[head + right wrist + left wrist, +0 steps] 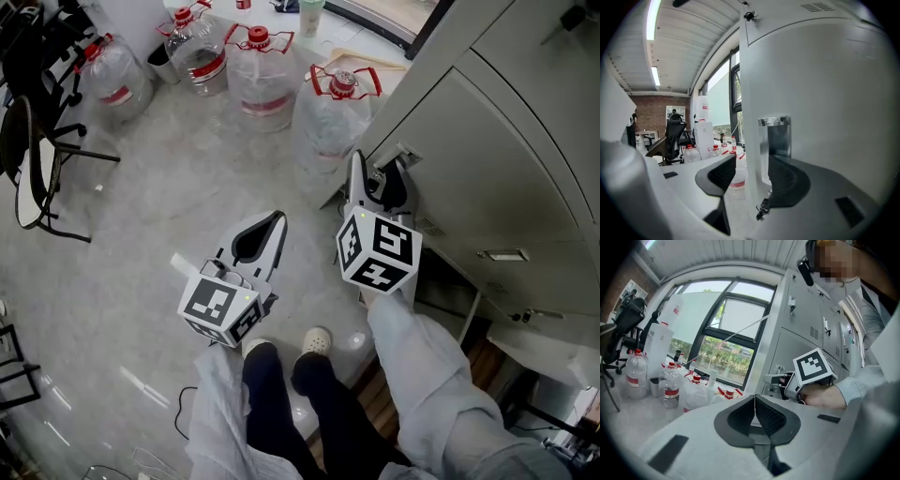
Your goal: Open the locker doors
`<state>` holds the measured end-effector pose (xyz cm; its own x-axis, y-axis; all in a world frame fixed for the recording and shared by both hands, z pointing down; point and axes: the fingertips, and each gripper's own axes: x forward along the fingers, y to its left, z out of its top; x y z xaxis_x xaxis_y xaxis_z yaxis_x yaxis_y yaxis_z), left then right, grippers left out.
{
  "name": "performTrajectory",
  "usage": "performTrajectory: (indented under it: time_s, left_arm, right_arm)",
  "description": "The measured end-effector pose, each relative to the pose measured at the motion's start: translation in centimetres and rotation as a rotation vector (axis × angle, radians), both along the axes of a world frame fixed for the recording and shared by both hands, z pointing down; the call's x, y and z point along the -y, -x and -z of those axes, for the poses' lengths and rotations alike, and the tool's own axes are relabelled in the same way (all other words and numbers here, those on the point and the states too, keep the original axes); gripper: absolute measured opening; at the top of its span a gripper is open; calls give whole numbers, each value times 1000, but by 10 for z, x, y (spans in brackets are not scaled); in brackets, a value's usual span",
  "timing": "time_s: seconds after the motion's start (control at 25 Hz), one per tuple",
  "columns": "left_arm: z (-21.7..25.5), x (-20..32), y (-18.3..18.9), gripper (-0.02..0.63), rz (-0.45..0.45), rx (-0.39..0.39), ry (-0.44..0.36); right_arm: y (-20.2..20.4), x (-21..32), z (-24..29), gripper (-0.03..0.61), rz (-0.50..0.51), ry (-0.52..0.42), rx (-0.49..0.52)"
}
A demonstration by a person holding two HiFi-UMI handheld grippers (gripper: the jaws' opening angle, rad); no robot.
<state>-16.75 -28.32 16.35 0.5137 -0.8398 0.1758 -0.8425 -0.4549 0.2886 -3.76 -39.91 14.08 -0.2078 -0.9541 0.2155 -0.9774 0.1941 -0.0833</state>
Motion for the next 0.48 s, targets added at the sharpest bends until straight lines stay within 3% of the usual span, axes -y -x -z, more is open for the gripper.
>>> performTrajectory:
  time_s: [0.48]
  left_arm:
    - [7,-25,30,11,-141,17,20]
  right_arm:
    - [3,-54,-3,135,-169,59,-59]
